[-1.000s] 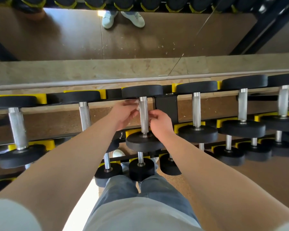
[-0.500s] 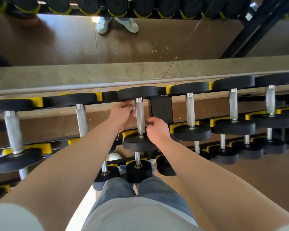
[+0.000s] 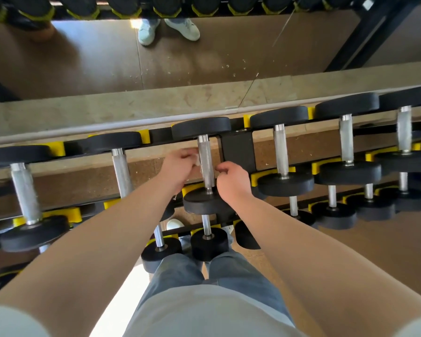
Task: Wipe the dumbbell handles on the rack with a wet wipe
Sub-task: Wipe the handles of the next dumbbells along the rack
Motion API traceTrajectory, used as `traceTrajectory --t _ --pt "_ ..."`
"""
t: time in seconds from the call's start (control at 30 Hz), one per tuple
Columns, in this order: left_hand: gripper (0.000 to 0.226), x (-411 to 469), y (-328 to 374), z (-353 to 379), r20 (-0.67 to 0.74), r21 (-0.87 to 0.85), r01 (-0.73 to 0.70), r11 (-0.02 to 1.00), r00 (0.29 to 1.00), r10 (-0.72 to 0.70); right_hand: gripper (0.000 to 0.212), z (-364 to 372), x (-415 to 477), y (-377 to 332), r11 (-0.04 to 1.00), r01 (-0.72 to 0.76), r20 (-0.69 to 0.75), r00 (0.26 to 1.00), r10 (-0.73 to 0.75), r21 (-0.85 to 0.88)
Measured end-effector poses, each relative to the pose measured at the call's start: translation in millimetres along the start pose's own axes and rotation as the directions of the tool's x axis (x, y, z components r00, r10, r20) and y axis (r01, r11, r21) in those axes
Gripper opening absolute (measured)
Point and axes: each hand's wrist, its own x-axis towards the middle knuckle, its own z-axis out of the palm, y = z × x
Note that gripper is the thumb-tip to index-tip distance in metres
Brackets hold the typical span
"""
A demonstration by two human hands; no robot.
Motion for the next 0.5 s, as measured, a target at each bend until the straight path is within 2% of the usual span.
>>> traceTrajectory --t 0.07,0.1,0.13,0.23,0.27,0.3,0.33,0.37,0.4,0.43,0.5 --pt "0.027 -1 10 4 -0.053 -0.207 -0.027 0.978 0.998 0.016 0.038 2 1 1 1.000 0.001 0.000 1.000 -0.001 0.009" --pt "0.027 0 10 6 -0.052 -0.230 -0.043 0.972 0.998 0.032 0.038 2 1 2 1.000 0.001 -0.001 1.000 -0.001 0.011" --pt "0.027 -1 7 5 -0.034 -0.180 -0.051 0.982 0.998 0.046 0.038 3 2 2 1.000 0.004 -0.001 1.000 -0.004 0.008" --pt "0.022 -8 -9 -1 0.052 0.205 -0.073 0.976 0.997 0.064 0.034 5 4 3 1.000 0.017 0.005 1.000 -0.017 0.000" --pt "0.020 -12 -14 -3 0.113 0.409 -0.102 0.907 0.992 0.060 0.033 6 5 2 1.000 0.019 0.008 1.000 -0.019 -0.005" --pt "0.020 -15 -18 -4 0.179 0.598 -0.144 0.789 0.983 0.044 0.032 6 5 2 1.000 0.019 0.011 1.000 -0.018 -0.014" --pt "0.021 -19 -20 -3 0.218 0.708 -0.176 0.684 0.976 0.025 0.031 6 6 1 1.000 0.017 0.014 1.000 -0.017 -0.025" --pt "0.022 -20 -21 -2 0.211 0.735 -0.177 0.654 0.977 0.028 0.031 6 6 2 0.999 0.016 0.016 1.000 -0.016 -0.031" --pt "0.022 -19 -20 -1 0.176 0.690 -0.136 0.711 0.984 0.018 0.031 6 6 2 0.999 0.015 0.017 1.000 -0.015 -0.031" --pt "0.022 -18 -19 -1 0.125 0.577 -0.077 0.813 0.992 0.005 0.030 5 6 2 0.999 0.014 0.019 1.000 -0.014 -0.029" --pt "0.023 -15 -14 -1 0.052 0.248 -0.008 0.969 0.999 -0.005 0.029 4 6 2 1.000 0.012 0.026 1.000 -0.012 -0.024"
